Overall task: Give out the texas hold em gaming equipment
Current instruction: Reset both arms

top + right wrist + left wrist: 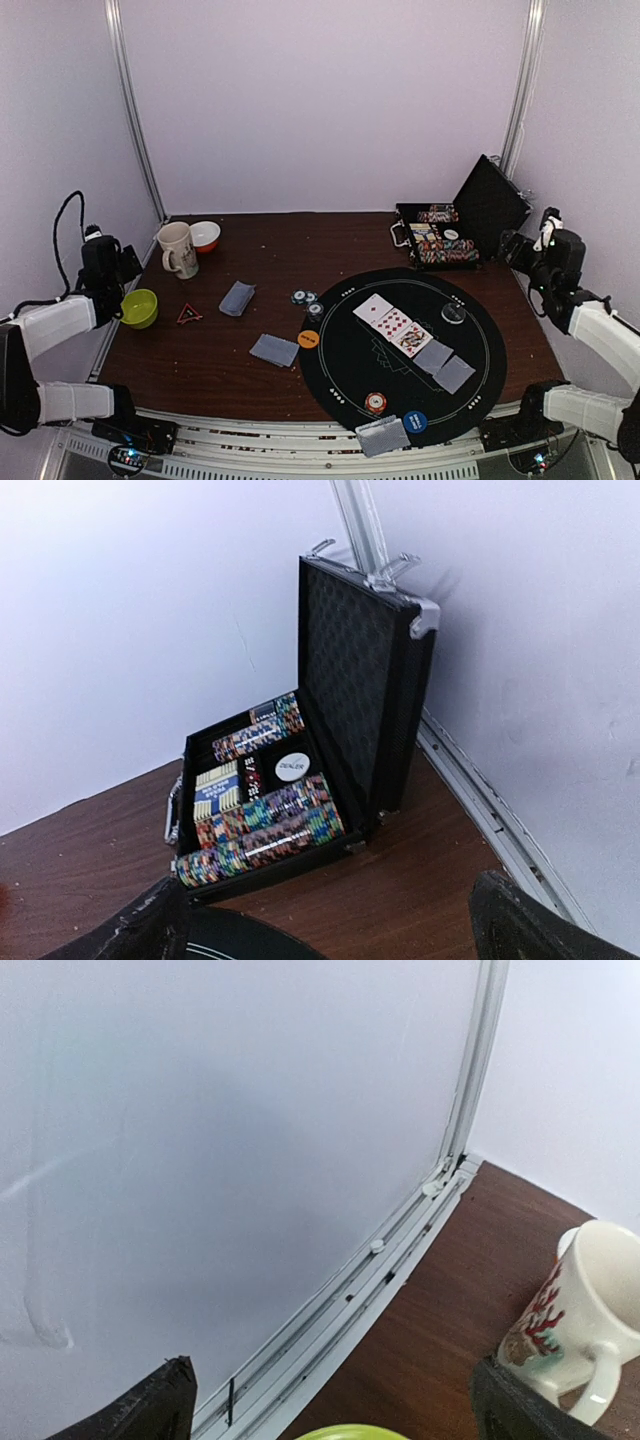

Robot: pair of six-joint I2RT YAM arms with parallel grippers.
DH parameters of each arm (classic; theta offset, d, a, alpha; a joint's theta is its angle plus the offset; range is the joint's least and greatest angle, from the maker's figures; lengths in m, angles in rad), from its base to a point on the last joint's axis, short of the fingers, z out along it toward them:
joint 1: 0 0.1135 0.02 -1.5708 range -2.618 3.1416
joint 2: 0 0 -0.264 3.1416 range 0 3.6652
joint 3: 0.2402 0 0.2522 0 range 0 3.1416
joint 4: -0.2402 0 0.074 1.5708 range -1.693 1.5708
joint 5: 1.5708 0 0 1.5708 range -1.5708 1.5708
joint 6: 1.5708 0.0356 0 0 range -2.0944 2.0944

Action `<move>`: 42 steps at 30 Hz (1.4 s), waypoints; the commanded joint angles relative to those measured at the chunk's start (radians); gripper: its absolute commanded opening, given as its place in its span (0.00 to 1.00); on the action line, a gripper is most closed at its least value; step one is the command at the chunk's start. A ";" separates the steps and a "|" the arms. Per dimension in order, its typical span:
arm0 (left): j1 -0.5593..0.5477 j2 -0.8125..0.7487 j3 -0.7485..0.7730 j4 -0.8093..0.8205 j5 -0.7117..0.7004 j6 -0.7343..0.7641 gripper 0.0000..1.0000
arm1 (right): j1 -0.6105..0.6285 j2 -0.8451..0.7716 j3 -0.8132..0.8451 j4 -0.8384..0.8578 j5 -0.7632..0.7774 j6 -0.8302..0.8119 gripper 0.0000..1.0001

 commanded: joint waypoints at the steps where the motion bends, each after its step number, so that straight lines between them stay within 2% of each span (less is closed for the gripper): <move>1: 0.000 0.002 -0.130 0.318 -0.063 -0.046 0.98 | -0.007 -0.050 -0.206 0.325 0.085 -0.039 1.00; 3: -0.001 0.015 -0.229 0.475 -0.078 -0.051 0.98 | -0.007 -0.045 -0.311 0.443 0.109 -0.054 1.00; 6: -0.009 0.055 -0.328 0.679 -0.095 -0.038 0.98 | -0.007 -0.009 -0.382 0.544 0.110 -0.085 1.00; 11: -0.057 0.217 -0.344 0.880 -0.132 0.047 0.98 | -0.007 0.139 -0.472 0.824 0.119 -0.111 1.00; 14: -0.085 0.309 -0.392 1.101 -0.158 0.115 0.98 | -0.007 0.243 -0.455 0.917 0.052 -0.115 1.00; 16: -0.086 0.288 -0.371 1.022 -0.111 0.112 0.98 | -0.007 0.344 -0.441 1.024 0.014 -0.116 1.00; 18: -0.088 0.321 -0.354 1.052 -0.057 0.174 0.98 | -0.008 0.418 -0.404 1.079 -0.022 -0.131 1.00; 20: -0.100 0.338 -0.336 1.061 -0.003 0.219 0.98 | -0.009 0.420 -0.345 0.958 -0.061 -0.157 1.00; 21: -0.108 0.341 -0.327 1.054 0.016 0.235 0.98 | -0.008 0.429 -0.338 0.951 -0.080 -0.167 1.00; 25: -0.137 0.377 -0.295 1.058 0.072 0.310 0.98 | -0.008 0.493 -0.335 1.042 -0.119 -0.213 1.00; 30: -0.160 0.402 -0.249 1.029 0.062 0.340 0.98 | -0.010 0.701 -0.328 1.258 -0.141 -0.209 1.00; 32: -0.164 0.399 -0.260 1.051 0.082 0.356 0.98 | -0.007 0.657 -0.266 1.070 -0.152 -0.230 1.00; 33: -0.177 0.402 -0.264 1.086 0.093 0.381 0.98 | 0.000 0.665 -0.259 1.051 -0.142 -0.240 1.00; 35: -0.220 0.435 -0.331 1.219 0.095 0.444 0.98 | 0.004 0.679 -0.268 1.104 -0.134 -0.238 1.00; 36: -0.231 0.452 -0.345 1.274 0.097 0.463 0.98 | 0.004 0.669 -0.263 1.077 -0.136 -0.242 1.00; 38: -0.234 0.478 -0.358 1.299 0.109 0.454 0.98 | 0.004 0.669 -0.264 1.072 -0.135 -0.242 1.00; 40: -0.236 0.528 -0.364 1.390 0.113 0.484 0.98 | 0.004 0.678 -0.270 1.104 -0.129 -0.239 1.00; 42: -0.238 0.509 -0.356 1.343 0.113 0.467 0.98 | 0.004 0.670 -0.266 1.082 -0.133 -0.241 1.00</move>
